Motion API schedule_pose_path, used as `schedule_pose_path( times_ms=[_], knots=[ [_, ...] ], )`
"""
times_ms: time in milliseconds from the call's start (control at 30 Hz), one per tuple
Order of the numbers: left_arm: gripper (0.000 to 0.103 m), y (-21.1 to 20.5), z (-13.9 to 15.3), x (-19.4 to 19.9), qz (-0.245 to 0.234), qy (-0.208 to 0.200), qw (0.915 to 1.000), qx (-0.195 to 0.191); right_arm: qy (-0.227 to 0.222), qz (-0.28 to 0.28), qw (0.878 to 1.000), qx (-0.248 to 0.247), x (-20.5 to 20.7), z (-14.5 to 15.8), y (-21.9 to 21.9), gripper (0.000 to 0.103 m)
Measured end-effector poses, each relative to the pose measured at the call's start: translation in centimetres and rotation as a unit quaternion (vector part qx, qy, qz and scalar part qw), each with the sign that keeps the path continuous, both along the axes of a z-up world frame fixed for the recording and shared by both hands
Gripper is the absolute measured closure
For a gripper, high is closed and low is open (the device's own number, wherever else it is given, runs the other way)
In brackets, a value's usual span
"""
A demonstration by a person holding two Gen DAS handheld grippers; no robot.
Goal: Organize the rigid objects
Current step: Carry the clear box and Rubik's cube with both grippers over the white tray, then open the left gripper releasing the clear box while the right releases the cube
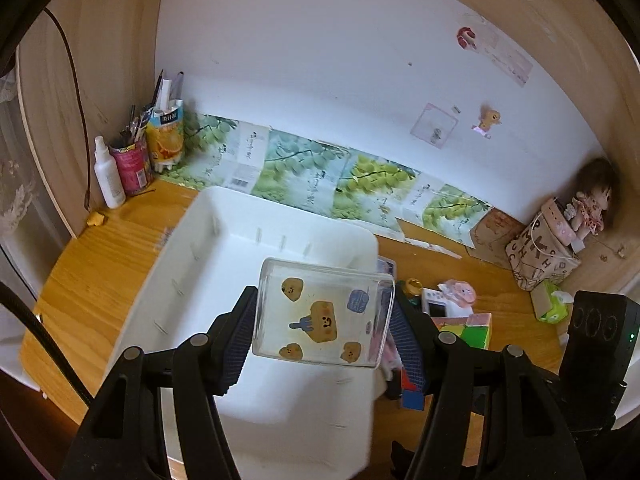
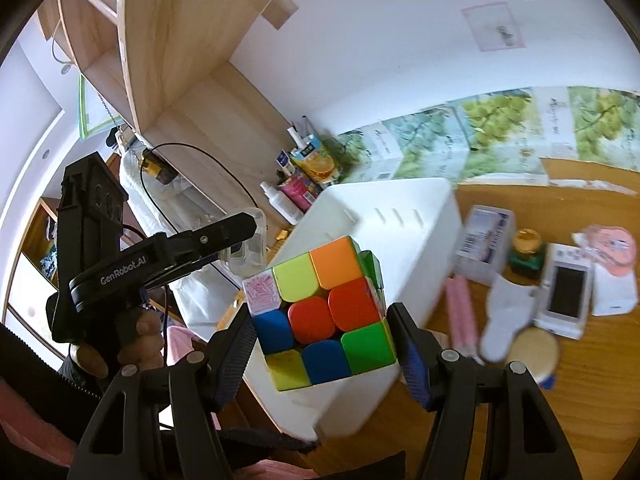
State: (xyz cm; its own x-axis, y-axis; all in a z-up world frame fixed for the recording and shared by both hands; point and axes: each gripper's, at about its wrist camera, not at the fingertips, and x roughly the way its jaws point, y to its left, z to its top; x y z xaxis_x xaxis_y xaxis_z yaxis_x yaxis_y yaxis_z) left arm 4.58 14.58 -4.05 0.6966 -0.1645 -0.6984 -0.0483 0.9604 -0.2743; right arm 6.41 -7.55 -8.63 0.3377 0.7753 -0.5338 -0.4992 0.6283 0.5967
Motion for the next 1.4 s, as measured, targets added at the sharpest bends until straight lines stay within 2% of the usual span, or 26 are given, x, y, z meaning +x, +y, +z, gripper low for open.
schedule_pose_path(
  times_ms=[200,233,267,300,400,700,767,833,1133,1400],
  knots=[
    [0.036,3.0,-0.9,0.5,-0.019,0.012,0.9997,0.01,-0.004,-0.022,1.0,0.009,-0.5,-0.4,3.1,0.037],
    [0.036,3.5,-1.1,0.5,-0.021,0.015,0.9996,0.011,-0.004,-0.025,1.0,0.01,-0.5,-0.4,3.4,0.038],
    [0.036,4.0,-1.4,0.7,-0.025,0.021,0.9994,0.013,-0.002,-0.03,0.999,0.014,-0.6,-0.5,3.7,0.045],
    [0.036,4.3,-1.6,0.8,-0.026,0.026,0.9992,0.015,0.002,-0.032,0.999,0.016,-0.5,-0.6,4.1,0.045],
    [0.036,5.7,-2.3,1.1,-0.025,0.042,0.9986,0.019,0.021,-0.038,0.999,-0.015,-0.3,-1.7,5.6,0.045],
    [0.033,7.8,-3.5,2.1,-0.02,0.073,0.9969,0.023,0.012,-0.062,0.998,-0.019,-1.2,-1.7,6.2,0.043],
    [0.025,7.9,-3.5,2.4,-0.02,0.072,0.9971,0.016,0.007,-0.082,0.996,-0.022,-1.5,-1.4,5.5,0.04],
    [0.021,7.6,-3.4,2.5,-0.023,0.066,0.9975,0.01,0.006,-0.099,0.995,-0.023,-1.8,-1.3,4.8,0.037],
    [0.021,5.3,-3.4,1.9,-0.061,0.064,0.9958,0.02,0.006,-0.147,0.989,-0.019,-3.2,-1.2,2.8,0.023],
    [0.021,2.8,-3.5,0.6,-0.091,0.064,0.9928,0.044,0.014,-0.157,0.987,-0.019,-4.4,-2.0,2.0,0.022]
  ],
)
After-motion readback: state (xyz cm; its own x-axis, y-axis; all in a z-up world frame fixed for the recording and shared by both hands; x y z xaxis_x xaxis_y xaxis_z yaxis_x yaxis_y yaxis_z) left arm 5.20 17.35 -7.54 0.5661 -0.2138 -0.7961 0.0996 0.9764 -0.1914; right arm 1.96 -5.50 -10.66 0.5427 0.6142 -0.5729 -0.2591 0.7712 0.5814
